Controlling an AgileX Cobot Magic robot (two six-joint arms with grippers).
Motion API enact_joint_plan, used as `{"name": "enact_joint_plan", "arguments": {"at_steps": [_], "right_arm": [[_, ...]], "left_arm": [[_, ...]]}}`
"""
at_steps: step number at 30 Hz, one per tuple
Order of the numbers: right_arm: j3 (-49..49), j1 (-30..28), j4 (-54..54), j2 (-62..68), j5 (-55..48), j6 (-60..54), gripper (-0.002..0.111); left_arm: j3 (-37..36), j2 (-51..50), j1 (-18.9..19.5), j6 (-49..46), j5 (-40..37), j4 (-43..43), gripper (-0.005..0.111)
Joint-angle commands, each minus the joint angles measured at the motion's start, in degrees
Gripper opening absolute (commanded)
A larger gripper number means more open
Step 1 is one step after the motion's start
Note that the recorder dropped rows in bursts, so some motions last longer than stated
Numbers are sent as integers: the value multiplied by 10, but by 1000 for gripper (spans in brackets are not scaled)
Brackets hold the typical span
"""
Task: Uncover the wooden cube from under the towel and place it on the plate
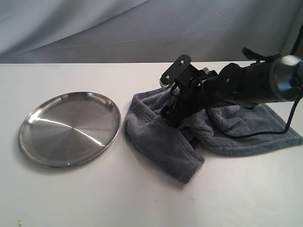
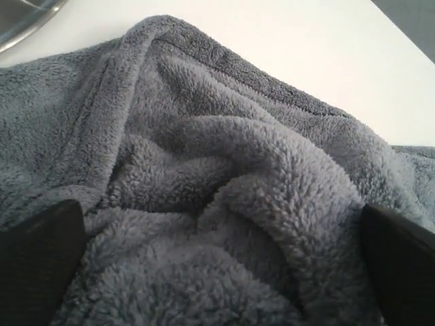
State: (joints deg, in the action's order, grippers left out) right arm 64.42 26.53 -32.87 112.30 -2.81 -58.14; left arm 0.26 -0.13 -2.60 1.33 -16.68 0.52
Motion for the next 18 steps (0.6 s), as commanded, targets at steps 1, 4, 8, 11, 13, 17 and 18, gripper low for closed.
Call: {"name": "enact_joint_plan", "arguments": {"at_steps": [1,4,8,11,13,17,18], "right_arm": [[1,2,-4,1,3,1,87],[1,2,-4,1,-10,1,69],[1,2,-4,1,-12,1,39],[1,2,-17,1,-12,1,12],[1,2,-40,1,-11,1,0],[1,2,-63,-6,-10,1,0],[1,2,-63,-13,-12,1,0]], "left_arm": [[-3,1,-3,1,4,-1,0],[-3,1,-3,1,4,-1,0],[-3,1,-3,1,4,-1,0],[-3,1,-3,1,4,-1,0],[-3,1,-3,1,4,-1,0],[-3,1,-3,1,4,-1,0],[-3,1,-3,1,4,-1,0]]}}
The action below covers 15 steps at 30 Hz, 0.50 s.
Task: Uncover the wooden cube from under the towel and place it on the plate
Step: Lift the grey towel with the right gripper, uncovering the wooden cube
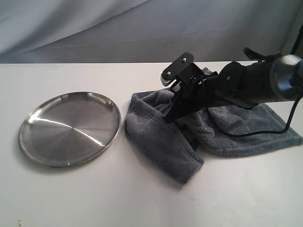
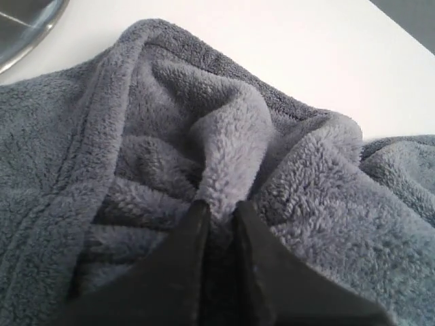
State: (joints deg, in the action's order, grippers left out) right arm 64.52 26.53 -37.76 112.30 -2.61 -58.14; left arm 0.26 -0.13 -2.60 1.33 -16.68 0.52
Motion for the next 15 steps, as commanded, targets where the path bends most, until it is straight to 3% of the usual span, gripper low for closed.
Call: {"name": "enact_joint_plan", "arguments": {"at_steps": [1,15], "right_arm": [[0,2,-14,-20,-18,1,0],[0,2,-48,-173,-98,1,0]], "left_arm": [[-3,1,-3,1,4,-1,0],[-3,1,-3,1,4,-1,0]]}}
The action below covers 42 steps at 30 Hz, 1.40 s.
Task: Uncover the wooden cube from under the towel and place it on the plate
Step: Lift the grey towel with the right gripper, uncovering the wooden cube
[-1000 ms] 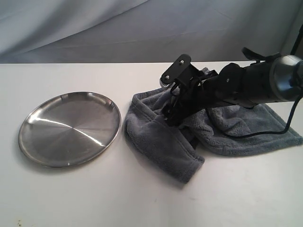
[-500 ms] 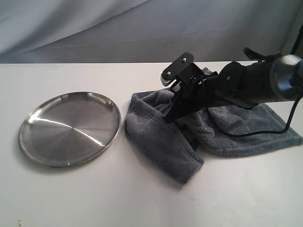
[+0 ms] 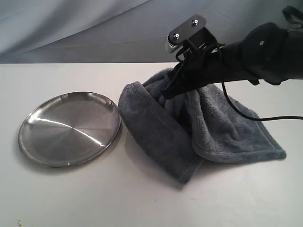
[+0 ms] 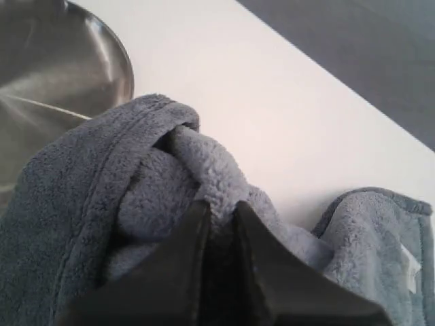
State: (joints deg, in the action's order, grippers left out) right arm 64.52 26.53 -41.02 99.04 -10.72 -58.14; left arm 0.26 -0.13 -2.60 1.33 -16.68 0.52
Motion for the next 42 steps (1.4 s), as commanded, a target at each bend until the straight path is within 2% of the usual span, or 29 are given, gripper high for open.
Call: {"name": "enact_joint_plan", "arguments": {"at_steps": [1,29,33,38,42], "right_arm": [[0,2,-19,-51,-21,1,0],[0,2,-75,-280,-139,1,0],[0,2,-106,-306,-205,1,0],[0,2,-106,-306,-343,1,0],[-1,2,-42,-306,-415,2,0]], "left_arm": [[-3,1,-3,1,4,-1,0],[-3,1,-3,1,4,-1,0],[-3,1,-3,1,4,-1,0],[-3,1,-3,1,4,-1,0],[-3,1,-3,1,4,-1,0]]}}
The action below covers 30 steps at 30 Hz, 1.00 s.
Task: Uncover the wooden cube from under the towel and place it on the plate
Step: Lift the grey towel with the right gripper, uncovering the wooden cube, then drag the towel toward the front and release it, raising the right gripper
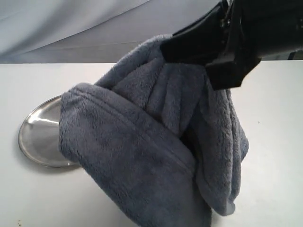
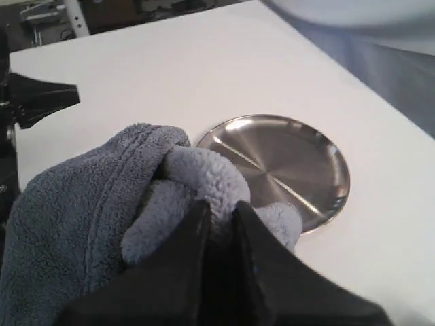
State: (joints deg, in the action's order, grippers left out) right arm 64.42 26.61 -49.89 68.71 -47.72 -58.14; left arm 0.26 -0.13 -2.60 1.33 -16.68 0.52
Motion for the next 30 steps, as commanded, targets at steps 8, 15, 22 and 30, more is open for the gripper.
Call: {"name": "enact_joint_plan", "arguments": {"at_steps": [8,15,22,30], "right_arm": [[-115,1,116,-3,47,15,0],[-170,2,99,-3,126,13,0],[-183,3,67,44,139,7,0],[-183,8,-54,230,85,-135,0]], "left_arm": [[-3,1,-3,1,4,-1,0],[-3,1,-3,1,4,-1,0],[-3,1,-3,1,4,-1,0],[-3,1,-3,1,4,-1,0]]}}
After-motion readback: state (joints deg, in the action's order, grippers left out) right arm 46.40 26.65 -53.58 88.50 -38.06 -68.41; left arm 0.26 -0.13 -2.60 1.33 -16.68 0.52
